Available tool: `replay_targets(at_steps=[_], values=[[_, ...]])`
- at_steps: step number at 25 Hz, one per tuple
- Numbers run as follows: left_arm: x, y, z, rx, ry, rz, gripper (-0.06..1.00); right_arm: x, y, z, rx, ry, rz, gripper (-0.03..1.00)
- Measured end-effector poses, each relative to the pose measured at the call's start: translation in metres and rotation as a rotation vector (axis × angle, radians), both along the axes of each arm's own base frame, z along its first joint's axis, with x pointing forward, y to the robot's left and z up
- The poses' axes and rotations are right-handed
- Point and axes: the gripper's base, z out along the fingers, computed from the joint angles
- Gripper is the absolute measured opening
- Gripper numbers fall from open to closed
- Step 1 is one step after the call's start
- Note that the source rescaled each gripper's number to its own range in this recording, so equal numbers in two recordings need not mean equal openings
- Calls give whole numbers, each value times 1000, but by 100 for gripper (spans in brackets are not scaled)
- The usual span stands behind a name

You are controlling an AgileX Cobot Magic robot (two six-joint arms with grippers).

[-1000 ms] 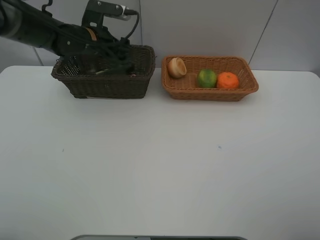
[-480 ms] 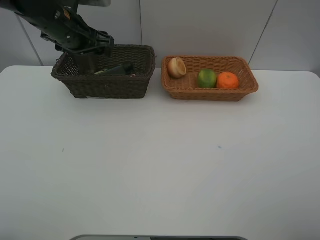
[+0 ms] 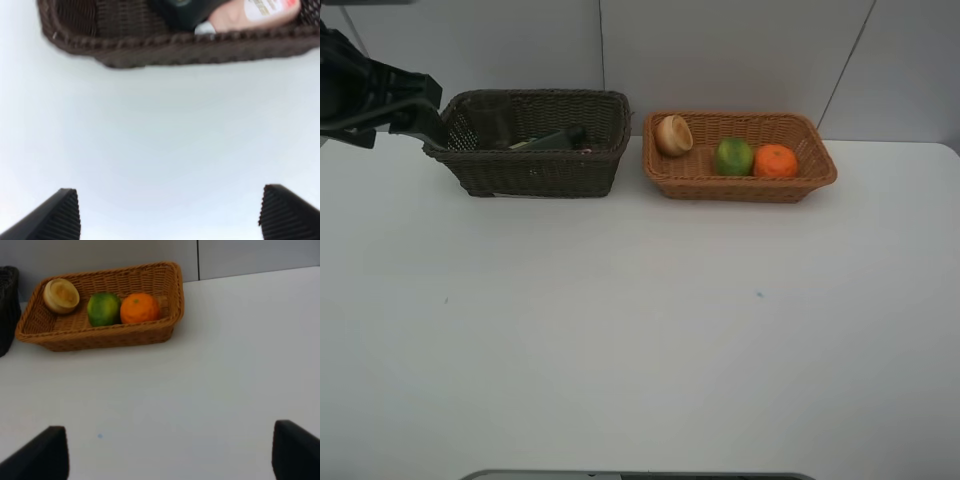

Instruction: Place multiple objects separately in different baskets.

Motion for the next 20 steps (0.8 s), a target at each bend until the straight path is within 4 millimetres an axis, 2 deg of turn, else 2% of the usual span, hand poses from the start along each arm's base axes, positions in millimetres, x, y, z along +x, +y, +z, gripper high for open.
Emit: replay_targets(at_steps=[7,14,20], values=[[-80,18,34,-44,-81,8,93,0,0,0,0,0,0,84],[-150,36,62,-26,-221,-23,93,0,0,0,0,0,0,84],[-205,49,73,-33,-322,-32,93,0,0,0,0,0,0,84]])
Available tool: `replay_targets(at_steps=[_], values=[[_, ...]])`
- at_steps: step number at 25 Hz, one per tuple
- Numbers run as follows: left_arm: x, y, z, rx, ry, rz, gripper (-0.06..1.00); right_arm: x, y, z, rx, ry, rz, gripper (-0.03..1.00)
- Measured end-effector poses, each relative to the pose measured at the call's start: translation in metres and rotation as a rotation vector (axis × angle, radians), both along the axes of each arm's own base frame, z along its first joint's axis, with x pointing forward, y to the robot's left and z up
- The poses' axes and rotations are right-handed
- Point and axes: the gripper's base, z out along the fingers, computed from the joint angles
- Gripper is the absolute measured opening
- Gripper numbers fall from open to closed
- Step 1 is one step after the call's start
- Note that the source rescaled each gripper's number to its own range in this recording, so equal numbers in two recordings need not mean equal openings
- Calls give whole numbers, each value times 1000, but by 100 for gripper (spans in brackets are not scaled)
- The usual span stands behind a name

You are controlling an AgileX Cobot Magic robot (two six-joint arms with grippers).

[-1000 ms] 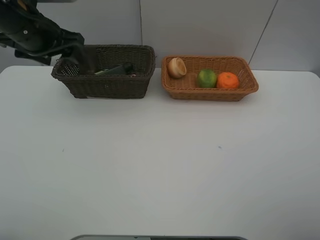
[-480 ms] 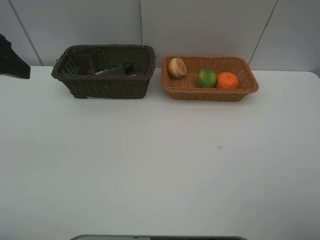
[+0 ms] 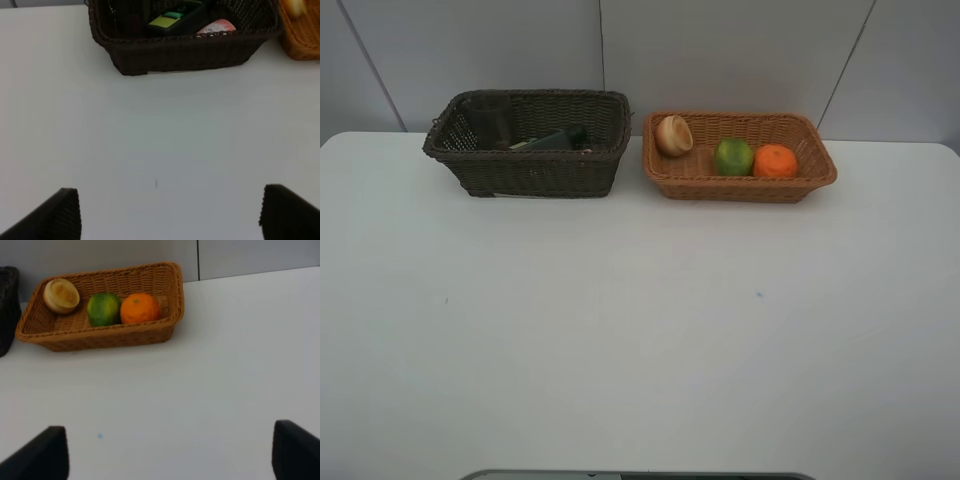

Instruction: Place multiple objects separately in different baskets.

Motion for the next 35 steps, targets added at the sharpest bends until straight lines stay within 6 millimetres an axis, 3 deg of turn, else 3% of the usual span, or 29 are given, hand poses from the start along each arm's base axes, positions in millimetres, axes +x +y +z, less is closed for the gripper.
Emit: replay_targets(at_steps=[4,9,20,29,35], values=[[-22,5,-2,42,-16,-27,93,0,0,0,0,0,0,84],[-34,8,-8,55,6,-40,93,0,0,0,0,0,0,84],[-43,7,-69,40,44,-65,93,0,0,0,0,0,0,84],[-66,12,-76,14,-101,-70,93,0,0,0,0,0,0,84],[-67,12,-76,13,-114,-69,93,0,0,0,0,0,0,84]])
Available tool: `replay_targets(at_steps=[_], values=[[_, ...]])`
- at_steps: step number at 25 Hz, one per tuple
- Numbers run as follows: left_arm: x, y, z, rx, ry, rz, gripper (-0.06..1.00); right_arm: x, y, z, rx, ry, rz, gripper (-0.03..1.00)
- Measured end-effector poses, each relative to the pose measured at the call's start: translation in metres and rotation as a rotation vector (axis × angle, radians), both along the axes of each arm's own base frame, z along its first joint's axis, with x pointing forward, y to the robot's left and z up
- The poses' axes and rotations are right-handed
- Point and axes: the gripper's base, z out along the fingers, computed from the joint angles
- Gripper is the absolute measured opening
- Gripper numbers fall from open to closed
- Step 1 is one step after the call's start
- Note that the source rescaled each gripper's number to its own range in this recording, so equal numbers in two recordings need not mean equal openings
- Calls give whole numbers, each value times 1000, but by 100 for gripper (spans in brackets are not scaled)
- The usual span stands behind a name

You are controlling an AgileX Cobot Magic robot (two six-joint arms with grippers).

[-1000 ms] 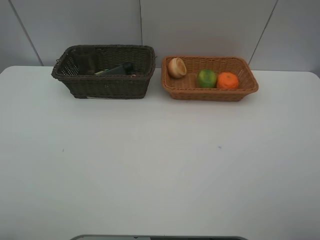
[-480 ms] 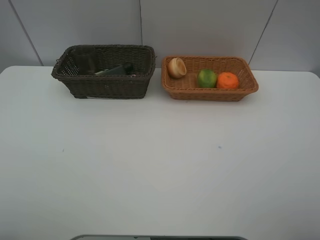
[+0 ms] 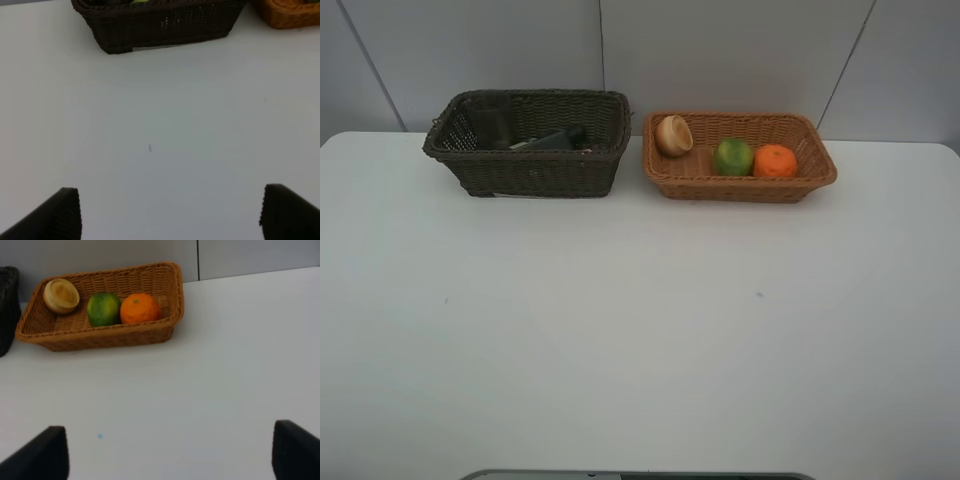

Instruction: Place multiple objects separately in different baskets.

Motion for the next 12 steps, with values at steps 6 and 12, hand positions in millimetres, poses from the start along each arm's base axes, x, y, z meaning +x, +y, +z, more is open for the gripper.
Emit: replay_targets(at_steps=[6,12], values=[[1,2,0,18,-6,13,93,0,0,0,0,0,0,84],[0,2,0,20,-7,64,93,0,0,0,0,0,0,84]])
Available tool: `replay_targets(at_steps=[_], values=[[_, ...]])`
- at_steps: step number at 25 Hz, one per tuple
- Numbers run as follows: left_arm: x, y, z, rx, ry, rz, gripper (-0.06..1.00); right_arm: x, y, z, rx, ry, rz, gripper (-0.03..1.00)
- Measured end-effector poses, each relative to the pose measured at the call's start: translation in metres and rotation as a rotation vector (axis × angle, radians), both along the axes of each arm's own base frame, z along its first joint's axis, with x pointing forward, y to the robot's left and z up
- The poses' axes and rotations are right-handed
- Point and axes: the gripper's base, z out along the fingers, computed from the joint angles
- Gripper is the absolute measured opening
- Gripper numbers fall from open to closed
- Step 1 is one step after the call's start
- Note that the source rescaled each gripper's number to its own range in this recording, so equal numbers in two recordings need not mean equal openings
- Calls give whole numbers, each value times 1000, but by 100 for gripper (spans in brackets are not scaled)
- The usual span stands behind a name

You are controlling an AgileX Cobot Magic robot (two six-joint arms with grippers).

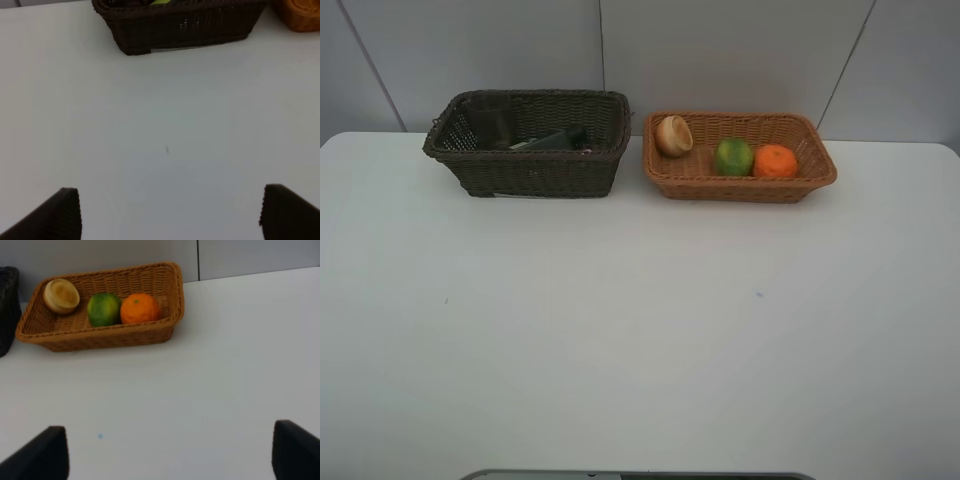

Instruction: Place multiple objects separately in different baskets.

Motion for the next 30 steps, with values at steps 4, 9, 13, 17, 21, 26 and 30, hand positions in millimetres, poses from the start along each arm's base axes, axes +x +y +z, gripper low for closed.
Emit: replay_targets(at_steps=[4,9,13,17,21,26,30], values=[[0,-1,0,-8,1,76,93,0,0,0,0,0,0,84],[0,-5,0,-37,3,165,93,0,0,0,0,0,0,84],[0,-5,0,-40,3,173,93,0,0,0,0,0,0,84],[0,-5,0,-40,3,173,93,0,0,0,0,0,0,84],[0,-5,0,-40,3,173,93,0,0,0,0,0,0,84],[0,-5,0,-40,3,173,93,0,0,0,0,0,0,84],[0,-5,0,-40,3,173,93,0,0,0,0,0,0,84]])
